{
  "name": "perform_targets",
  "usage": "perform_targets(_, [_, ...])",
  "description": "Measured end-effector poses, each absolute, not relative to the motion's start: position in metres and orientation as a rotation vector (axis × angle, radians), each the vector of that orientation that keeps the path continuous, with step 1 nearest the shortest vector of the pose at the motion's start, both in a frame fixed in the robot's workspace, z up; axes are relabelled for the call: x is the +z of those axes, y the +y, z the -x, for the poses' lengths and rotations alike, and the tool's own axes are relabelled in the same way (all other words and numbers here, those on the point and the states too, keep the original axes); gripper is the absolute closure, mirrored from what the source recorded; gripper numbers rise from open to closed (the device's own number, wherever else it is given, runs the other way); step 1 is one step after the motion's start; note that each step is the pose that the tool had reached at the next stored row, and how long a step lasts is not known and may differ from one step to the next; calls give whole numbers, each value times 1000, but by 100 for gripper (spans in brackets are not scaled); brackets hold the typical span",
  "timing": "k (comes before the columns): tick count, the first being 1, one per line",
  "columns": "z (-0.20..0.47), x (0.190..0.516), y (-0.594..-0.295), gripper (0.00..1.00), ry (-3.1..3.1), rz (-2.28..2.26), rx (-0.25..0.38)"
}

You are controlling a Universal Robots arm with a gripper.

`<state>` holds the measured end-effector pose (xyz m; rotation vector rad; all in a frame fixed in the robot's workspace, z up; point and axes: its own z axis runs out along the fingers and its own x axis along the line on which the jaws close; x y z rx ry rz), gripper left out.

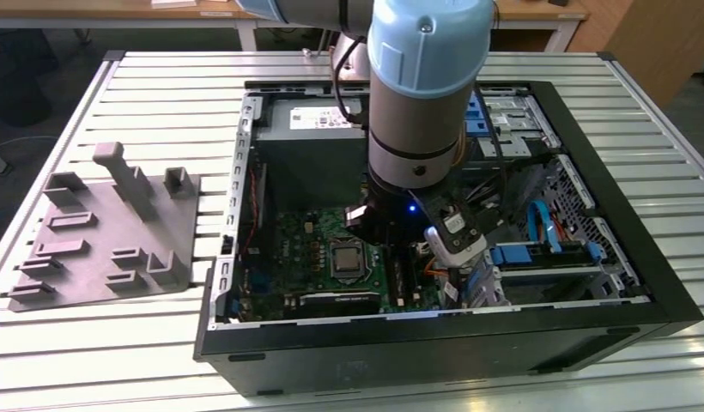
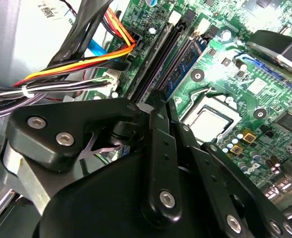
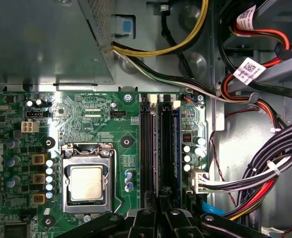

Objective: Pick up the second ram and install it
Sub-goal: 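Insert the second ram into the second slot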

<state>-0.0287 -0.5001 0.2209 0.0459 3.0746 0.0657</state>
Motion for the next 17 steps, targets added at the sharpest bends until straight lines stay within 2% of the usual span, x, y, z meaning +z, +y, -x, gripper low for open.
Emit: perform_targets(17, [29,219,-495,86,3076,-29,66])
